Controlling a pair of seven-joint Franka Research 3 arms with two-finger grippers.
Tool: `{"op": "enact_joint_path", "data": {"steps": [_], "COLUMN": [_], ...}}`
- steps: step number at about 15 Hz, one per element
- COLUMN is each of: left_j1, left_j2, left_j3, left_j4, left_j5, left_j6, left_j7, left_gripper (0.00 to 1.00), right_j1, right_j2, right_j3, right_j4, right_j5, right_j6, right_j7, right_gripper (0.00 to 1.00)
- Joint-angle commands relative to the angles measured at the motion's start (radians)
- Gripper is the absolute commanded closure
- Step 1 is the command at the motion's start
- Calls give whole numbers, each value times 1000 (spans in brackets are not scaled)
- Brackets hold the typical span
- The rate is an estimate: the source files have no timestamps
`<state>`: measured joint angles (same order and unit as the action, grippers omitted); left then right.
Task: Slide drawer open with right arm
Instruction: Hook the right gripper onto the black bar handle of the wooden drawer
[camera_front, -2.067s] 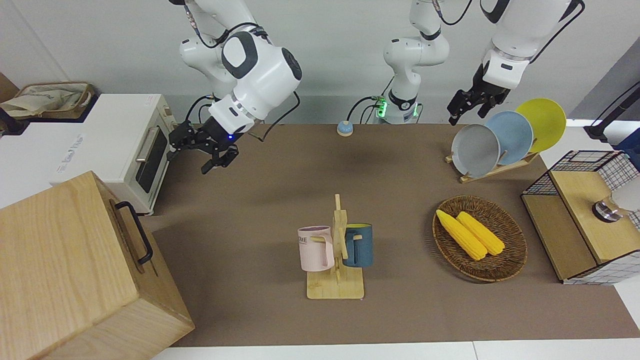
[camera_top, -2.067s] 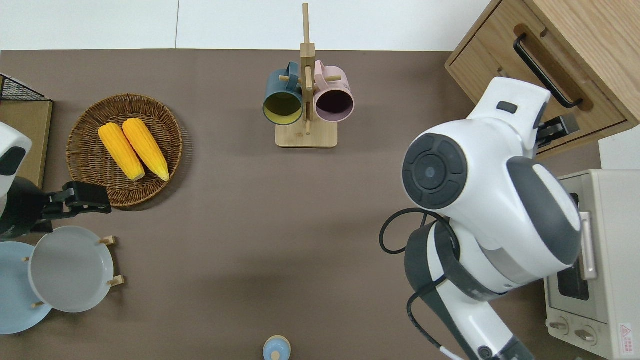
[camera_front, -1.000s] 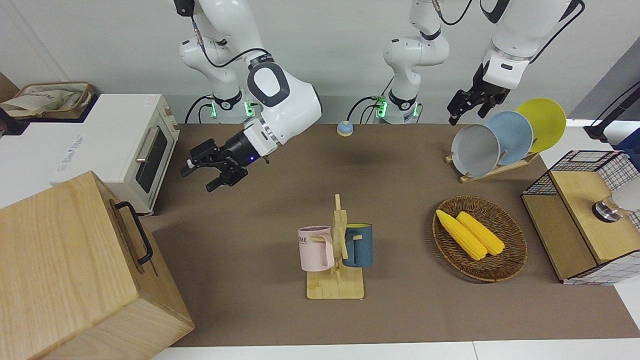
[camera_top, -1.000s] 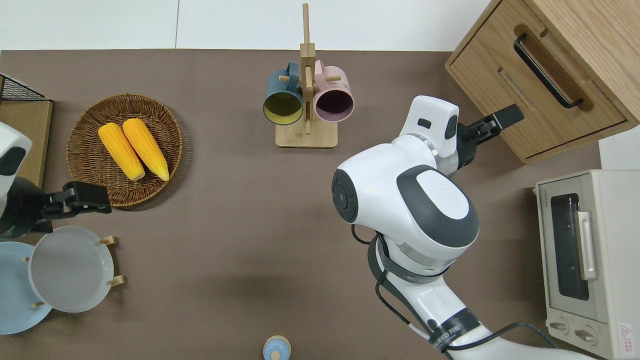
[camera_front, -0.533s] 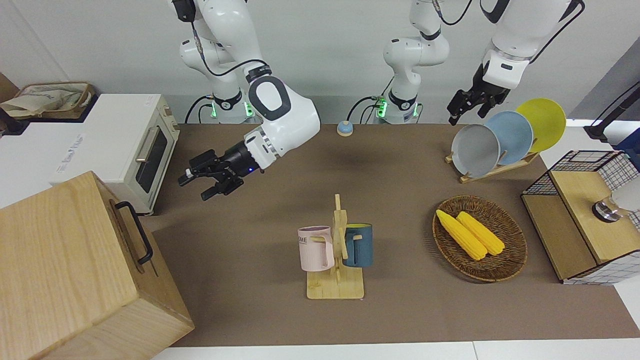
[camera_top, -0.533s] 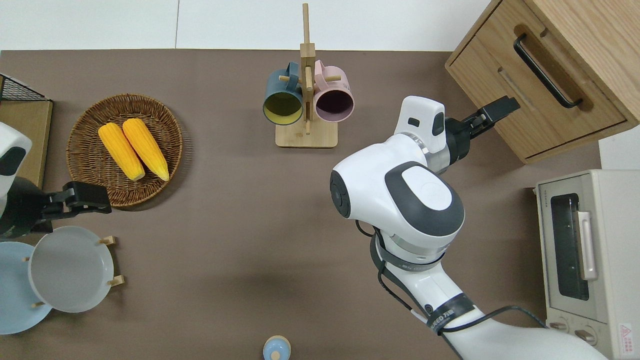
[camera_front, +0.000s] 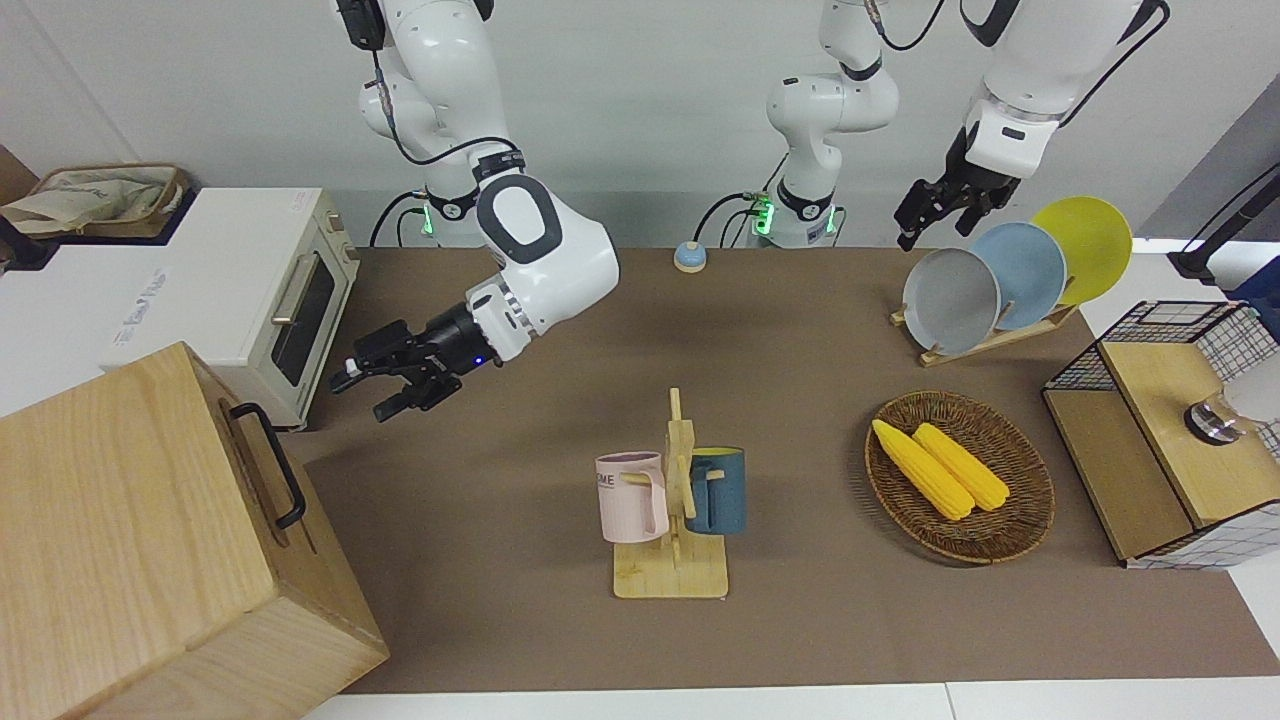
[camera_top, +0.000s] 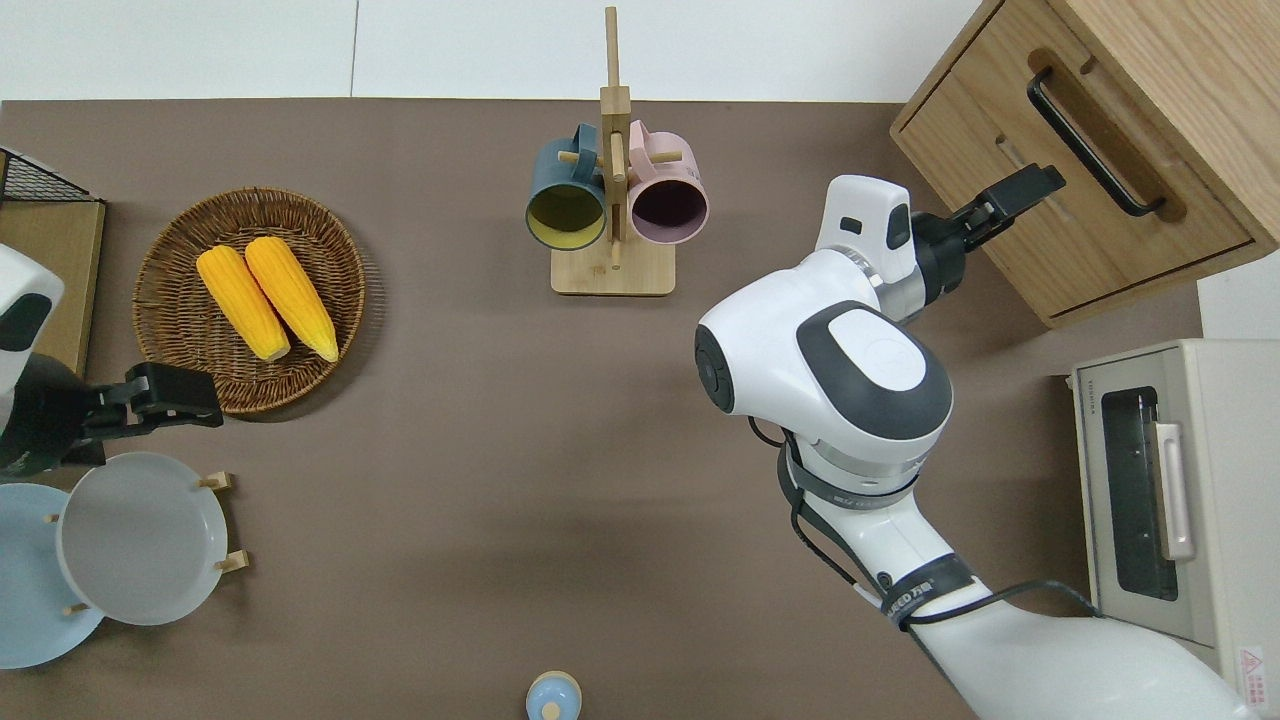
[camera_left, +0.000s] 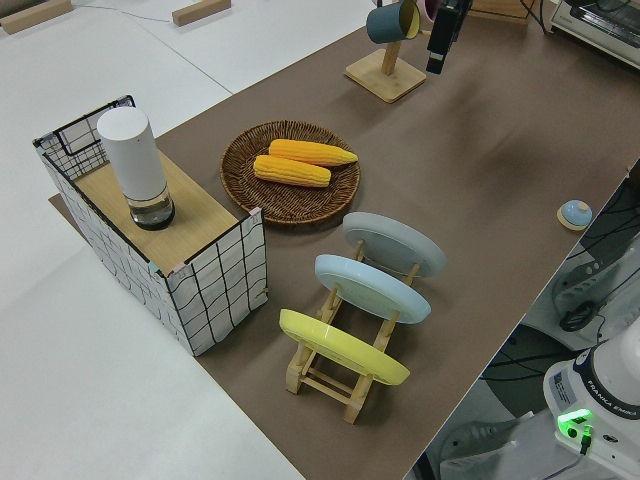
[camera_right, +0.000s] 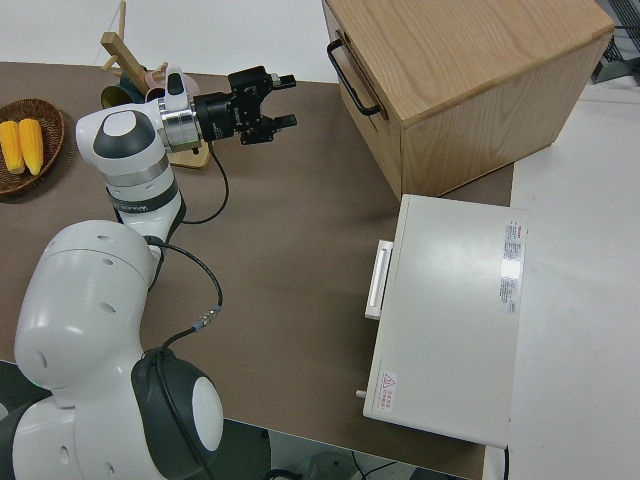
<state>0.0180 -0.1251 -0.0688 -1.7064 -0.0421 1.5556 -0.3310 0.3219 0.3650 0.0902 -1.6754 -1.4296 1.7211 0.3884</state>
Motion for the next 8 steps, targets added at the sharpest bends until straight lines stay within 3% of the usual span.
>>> {"op": "enact_joint_path", "data": {"steps": [1, 8], "left_j1": [-1, -1], "left_j2": [-8, -8], "left_j3": [4, 4], "left_j4": [4, 4], "left_j5": [-1, -1], "left_j6": [-17, -15], "left_j7": [9, 9], "left_gripper": [7, 7], "right_j1": [-24, -33], "right_j2": [11, 25], "right_j3": [-6, -76], "right_j4": [-3, 2], "right_j5": [-60, -115], "right_j6": [52, 161], "right_j7": [18, 17], "right_gripper": [17, 36]}}
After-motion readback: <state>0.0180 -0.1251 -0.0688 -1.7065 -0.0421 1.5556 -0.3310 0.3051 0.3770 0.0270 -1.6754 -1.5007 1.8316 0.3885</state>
